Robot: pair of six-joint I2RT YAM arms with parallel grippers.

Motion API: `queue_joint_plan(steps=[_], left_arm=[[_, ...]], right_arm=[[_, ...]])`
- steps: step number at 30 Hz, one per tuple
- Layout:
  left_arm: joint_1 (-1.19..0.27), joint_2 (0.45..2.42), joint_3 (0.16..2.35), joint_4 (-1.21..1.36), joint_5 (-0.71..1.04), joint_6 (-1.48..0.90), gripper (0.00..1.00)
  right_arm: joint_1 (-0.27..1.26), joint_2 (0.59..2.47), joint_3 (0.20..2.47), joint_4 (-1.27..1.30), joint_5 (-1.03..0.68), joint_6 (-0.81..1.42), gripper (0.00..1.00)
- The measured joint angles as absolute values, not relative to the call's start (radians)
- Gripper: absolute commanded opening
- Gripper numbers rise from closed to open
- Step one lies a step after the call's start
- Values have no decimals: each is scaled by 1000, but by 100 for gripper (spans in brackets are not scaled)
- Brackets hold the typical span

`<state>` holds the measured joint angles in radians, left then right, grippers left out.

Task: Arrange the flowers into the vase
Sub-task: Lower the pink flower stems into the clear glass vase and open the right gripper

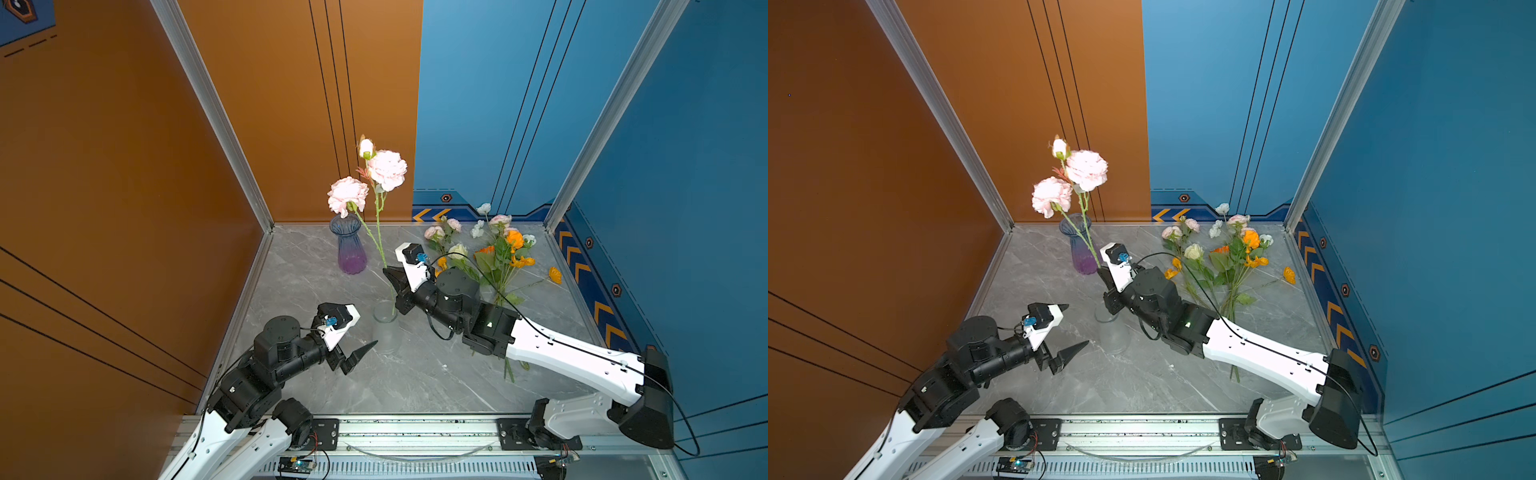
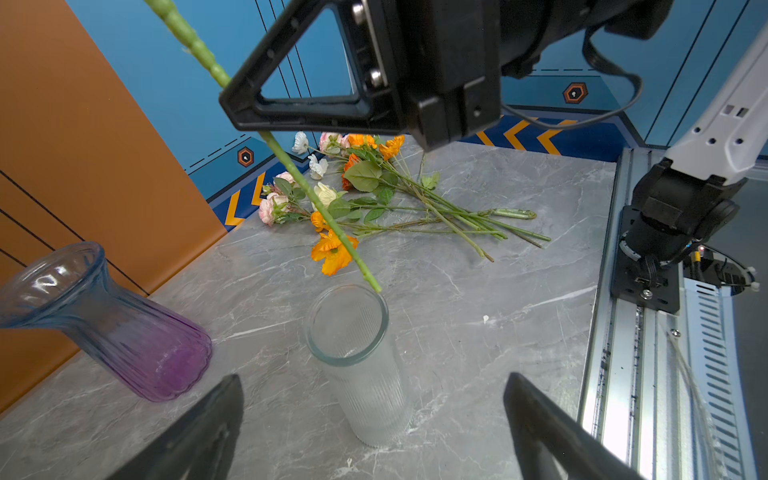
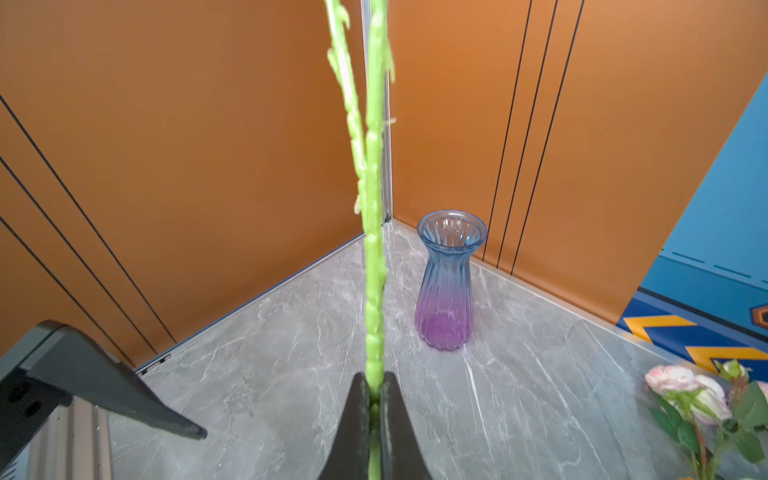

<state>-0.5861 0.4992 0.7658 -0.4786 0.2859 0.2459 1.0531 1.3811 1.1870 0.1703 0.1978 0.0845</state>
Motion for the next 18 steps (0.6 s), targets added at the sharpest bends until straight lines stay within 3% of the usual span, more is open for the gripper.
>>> queue_joint_plan(steps=[18], left_arm=[[-537, 495, 738, -415, 381, 208, 98]], right_arm=[[1134, 1455, 1013, 383, 328, 56, 0]])
